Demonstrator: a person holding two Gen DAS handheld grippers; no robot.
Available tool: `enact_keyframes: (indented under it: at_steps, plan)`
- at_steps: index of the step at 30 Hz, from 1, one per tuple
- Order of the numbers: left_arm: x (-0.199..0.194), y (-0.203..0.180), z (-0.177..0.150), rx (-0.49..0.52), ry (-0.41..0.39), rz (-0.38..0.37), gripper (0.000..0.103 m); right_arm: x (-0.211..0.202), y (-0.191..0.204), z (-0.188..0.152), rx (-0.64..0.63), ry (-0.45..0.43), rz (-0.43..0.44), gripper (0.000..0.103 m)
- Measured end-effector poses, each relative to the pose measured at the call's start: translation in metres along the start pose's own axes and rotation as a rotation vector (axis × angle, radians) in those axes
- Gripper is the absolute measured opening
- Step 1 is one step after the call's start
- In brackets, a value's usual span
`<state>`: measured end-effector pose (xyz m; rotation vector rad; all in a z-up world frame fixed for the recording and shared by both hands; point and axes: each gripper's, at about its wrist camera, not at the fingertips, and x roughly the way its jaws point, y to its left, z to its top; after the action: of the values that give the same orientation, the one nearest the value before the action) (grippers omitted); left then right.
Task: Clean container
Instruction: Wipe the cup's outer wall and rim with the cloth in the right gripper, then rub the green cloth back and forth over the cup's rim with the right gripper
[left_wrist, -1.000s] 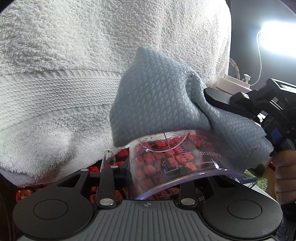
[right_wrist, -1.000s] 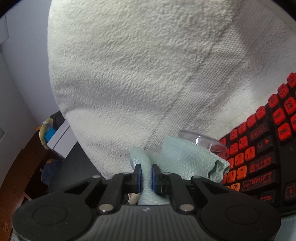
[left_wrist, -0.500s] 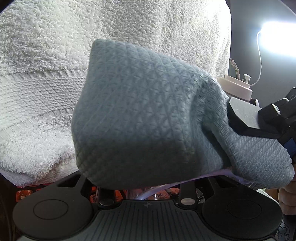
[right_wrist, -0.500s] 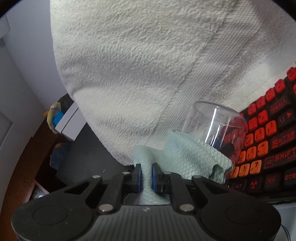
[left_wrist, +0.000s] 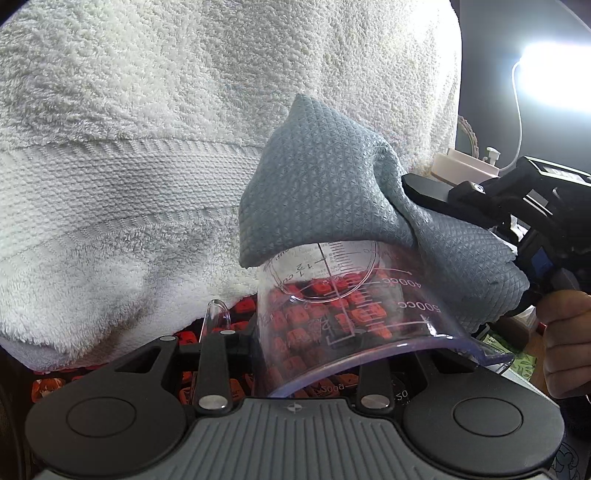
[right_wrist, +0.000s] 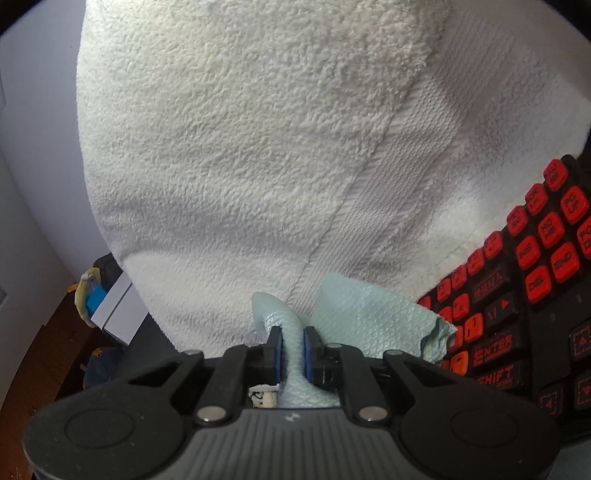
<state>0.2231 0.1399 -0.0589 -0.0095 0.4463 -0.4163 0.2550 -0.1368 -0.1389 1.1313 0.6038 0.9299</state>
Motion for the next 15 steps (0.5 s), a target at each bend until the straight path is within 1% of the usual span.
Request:
enact_keyframes:
  at_steps: [3, 15]
  plan:
    - [0.000, 0.000, 0.000, 0.000, 0.000, -0.001, 0.032, 0.003, 0.001, -0.002, -0.002, 0.011, 0.004, 0.010]
    - [-0.002, 0.002, -0.002, 0.001, 0.000, 0.000, 0.032, 0.016, 0.013, -0.016, -0.044, 0.126, 0.044, 0.009]
